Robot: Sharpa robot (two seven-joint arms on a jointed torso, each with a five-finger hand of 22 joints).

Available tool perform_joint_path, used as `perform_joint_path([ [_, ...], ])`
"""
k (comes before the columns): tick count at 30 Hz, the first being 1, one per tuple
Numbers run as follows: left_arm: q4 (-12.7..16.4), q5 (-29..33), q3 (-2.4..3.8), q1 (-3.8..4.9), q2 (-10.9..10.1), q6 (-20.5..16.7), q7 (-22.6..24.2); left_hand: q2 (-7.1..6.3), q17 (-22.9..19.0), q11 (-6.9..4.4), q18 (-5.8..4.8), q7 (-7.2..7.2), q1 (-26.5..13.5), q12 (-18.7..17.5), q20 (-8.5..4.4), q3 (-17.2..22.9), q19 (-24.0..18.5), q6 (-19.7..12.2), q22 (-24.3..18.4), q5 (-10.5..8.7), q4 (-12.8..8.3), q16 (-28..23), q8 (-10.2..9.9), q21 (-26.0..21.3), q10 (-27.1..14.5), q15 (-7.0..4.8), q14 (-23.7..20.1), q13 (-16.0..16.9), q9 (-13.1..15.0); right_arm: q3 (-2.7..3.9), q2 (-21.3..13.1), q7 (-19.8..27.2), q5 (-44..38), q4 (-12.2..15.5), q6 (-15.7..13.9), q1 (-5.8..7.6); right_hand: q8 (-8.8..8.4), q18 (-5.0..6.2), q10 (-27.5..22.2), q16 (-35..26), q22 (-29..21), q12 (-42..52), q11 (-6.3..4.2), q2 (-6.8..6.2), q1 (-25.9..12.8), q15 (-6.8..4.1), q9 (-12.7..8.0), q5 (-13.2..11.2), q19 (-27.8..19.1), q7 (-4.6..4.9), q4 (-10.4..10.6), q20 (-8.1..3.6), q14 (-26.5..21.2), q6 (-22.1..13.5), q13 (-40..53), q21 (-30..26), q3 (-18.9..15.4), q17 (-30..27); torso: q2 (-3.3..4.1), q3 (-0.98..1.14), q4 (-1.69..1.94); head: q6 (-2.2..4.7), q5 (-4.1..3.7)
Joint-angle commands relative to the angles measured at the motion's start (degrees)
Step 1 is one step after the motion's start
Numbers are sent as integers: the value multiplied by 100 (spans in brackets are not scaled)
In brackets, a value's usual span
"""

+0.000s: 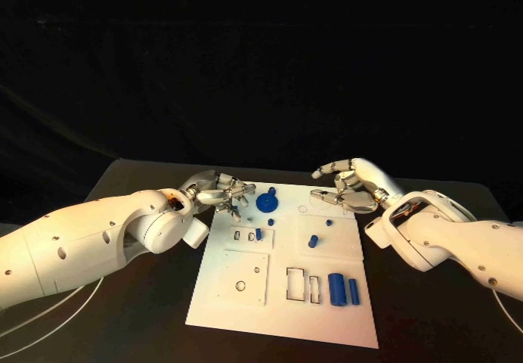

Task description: Assemble the parts on the task board

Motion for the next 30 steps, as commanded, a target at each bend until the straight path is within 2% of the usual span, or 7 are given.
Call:
perform_joint_path([
  [1, -12, -1396, 0, 58, 48, 822, -1457, 35, 697, -65, 45, 9, -257, 880, -60, -130, -175, -280, 349, -36, 57, 554, 540, 521, -451, -31, 99, 656, 317, -2, -85, 256, 501, -17, -24, 34, 32, 66, -3, -14, 3, -21, -47, 3, 59, -39, 7, 32, 17, 11, 9, -20, 329, 41, -2, 21, -40, 357, -66, 29, -32, -28, 41],
  [4, -25, -1759, 0, 120, 97, 975, -1843, 115, 1849, -78, 74, -71, -284, 1251, -106, -112, -87, -356, 536, -26, 68, 1151, 815, 839, -466, -86, 492, 889, 464, -2, -158, 241, 531, -31, -23, 55, 42, 67, -3, -14, -2, -22, -51, 3, 60, -43, 12, 48, 15, 6, 14, -24, 329, 56, -6, 14, -45, 359, -80, 48, -37, -54, 56],
  [9, -49, -2074, 0, 206, 196, 1191, -2213, 272, 703, -7, 80, 6, -160, 1235, -113, 70, 145, -721, 598, 0, 64, 463, 921, 1004, -884, -66, 64, 912, 530, -2, -222, 195, 553, -55, -15, 69, 46, 67, 0, -16, 0, -20, -54, 3, 61, -45, 15, 54, 17, 4, 16, -26, 328, 64, -4, 15, -47, 352, -98, 65, -45, -81, 86],
  [10, -59, -2179, 0, 230, 235, 1259, -2302, 340, 1131, -7, 78, 11, -96, 1267, -116, 184, 261, -769, 590, 1, 69, 664, 994, 1025, -914, -69, 220, 913, 562, -2, -234, 177, 556, -60, -12, 71, 46, 67, 0, -16, 0, -20, -54, 3, 61, -45, 15, 54, 17, 4, 16, -26, 328, 64, -4, 15, -47, 352, -103, 69, -39, -91, 85],
  [17, -127, -2947, -5, 336, 438, 1637, -2673, 234, 2346, -104, -344, -102, -325, 1766, -184, 231, 1038, -656, 3405, -24, 63, 1361, 1349, 3008, -629, -145, 632, 1138, 701, -3, -268, 89, 556, -81, 13, 75, 60, 66, 16, -18, 2, -8, -61, 4, 65, -51, 22, 66, 20, -4, 20, -31, 328, 85, 8, 14, -52, 350, -87, 68, -52, -116, 87],
  [22, -228, -3256, -21, 419, 602, 1743, -2802, 233, 2604, -240, -430, -255, -647, 3424, -282, 136, 1069, -628, 4122, -52, 72, 1504, 1872, 3563, 156, -251, 706, 2965, 998, -4, -284, 33, 546, -92, 24, 76, 63, 66, 19, -20, 3, -6, -62, 4, 67, -52, 24, 68, 21, -6, 21, -32, 327, 90, 10, 15, -53, 345, -88, 64, -49, -131, 81],
  [30, -402, -3473, -99, 571, 836, 1926, -2931, 260, 2655, -232, -451, -243, -806, 3733, -280, 98, 1041, -761, 4303, -53, 72, 1531, 1988, 3708, 215, -245, 717, 3310, 1095, -7, -288, -34, 532, -106, 37, 76, 68, 63, 23, -19, 13, -3, -65, 3, 68, -55, 26, 72, 28, -8, 22, -34, 328, 98, 12, 24, -55, 350, -85, 63, -53, -177, 79],
])
